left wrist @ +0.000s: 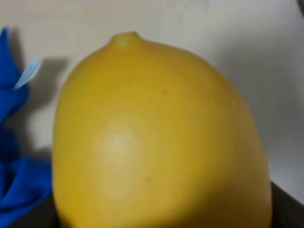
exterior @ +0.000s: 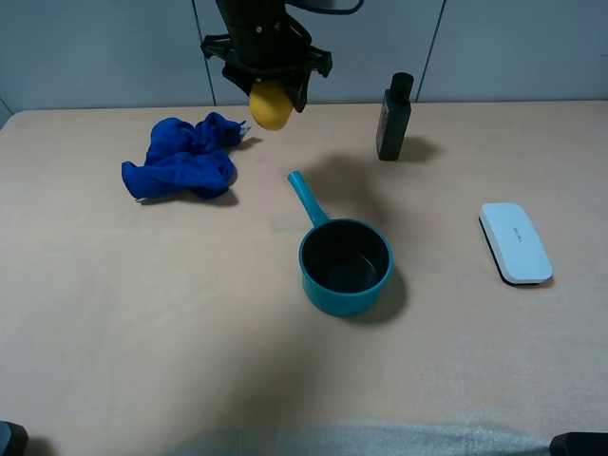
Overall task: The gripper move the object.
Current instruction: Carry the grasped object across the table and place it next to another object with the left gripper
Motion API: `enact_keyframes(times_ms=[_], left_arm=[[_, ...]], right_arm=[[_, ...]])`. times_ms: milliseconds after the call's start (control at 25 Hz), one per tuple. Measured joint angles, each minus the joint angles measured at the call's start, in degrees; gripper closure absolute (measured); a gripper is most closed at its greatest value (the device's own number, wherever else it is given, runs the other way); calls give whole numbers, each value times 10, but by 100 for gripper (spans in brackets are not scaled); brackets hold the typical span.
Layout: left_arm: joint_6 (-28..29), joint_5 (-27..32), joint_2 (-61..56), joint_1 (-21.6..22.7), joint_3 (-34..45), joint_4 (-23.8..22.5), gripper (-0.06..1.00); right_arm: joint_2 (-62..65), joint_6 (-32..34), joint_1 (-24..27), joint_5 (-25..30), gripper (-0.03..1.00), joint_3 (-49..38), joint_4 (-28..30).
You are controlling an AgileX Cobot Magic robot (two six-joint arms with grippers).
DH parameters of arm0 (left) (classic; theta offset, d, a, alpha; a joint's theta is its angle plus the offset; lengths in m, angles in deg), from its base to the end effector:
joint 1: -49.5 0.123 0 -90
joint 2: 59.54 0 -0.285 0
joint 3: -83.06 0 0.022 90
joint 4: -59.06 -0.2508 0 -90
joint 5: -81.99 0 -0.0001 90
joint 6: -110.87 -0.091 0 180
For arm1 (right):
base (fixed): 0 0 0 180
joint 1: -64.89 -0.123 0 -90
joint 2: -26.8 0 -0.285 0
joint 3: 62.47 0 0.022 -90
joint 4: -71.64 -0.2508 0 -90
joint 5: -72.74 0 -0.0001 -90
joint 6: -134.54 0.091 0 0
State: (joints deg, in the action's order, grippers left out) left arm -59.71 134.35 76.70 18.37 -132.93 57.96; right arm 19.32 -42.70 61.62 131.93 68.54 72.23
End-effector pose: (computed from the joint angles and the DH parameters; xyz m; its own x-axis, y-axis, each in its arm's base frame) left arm 0.4273 -0.2564 0.2163 -0.8289 0.3229 -0.4568 0.3894 0.9193 -0.0566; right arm -0.0036 -0.0010 0.2775 -0.4340 0.0182 -0.9007 -0.0305 0.9989 0.0348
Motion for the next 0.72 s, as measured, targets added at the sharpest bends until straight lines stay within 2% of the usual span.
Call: enact_keyframes(times_ms=[720], left_arm=[[42,-191,88,-30,-9,11,32]], right_arm=[[0,0,0,0,27,0,-6]])
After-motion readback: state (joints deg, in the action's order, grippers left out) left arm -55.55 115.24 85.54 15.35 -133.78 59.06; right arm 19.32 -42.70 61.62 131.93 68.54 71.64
